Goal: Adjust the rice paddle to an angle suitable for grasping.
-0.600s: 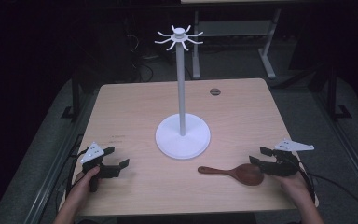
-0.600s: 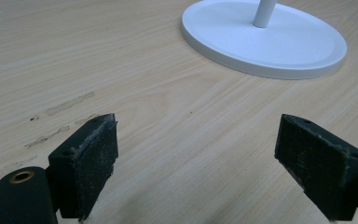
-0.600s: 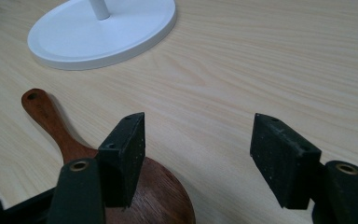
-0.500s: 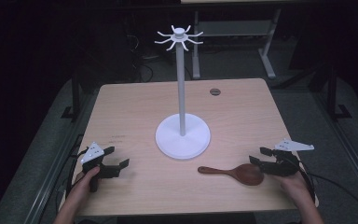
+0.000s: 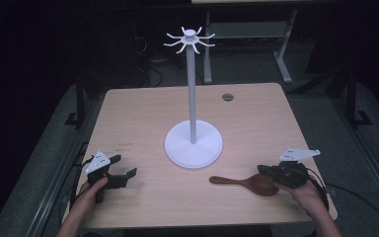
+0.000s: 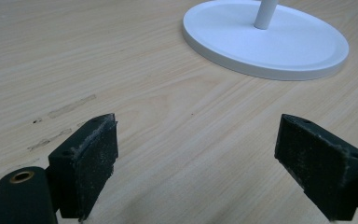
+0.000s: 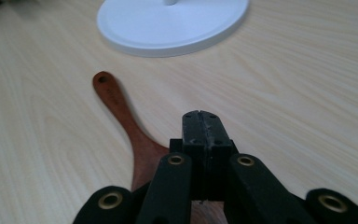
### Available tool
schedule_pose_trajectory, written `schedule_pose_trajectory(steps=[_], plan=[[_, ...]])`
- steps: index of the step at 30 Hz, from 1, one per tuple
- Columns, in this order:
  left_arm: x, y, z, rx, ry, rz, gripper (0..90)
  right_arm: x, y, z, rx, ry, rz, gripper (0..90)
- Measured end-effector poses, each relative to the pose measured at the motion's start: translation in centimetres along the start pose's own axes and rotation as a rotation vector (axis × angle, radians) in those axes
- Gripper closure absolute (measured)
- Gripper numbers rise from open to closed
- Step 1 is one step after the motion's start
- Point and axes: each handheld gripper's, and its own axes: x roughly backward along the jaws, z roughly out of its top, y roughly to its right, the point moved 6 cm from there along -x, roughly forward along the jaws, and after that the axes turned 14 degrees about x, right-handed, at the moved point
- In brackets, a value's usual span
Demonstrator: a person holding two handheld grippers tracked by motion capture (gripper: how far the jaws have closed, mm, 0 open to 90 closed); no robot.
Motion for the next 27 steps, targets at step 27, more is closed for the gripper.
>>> schedule_pose_trajectory(steps=[27], plan=[[0.0,0.0,0.0,0.034,0.008,-0.01,12.9,-5.2,-4.0,4.7,0.187,-0.086,0.208,89.6]])
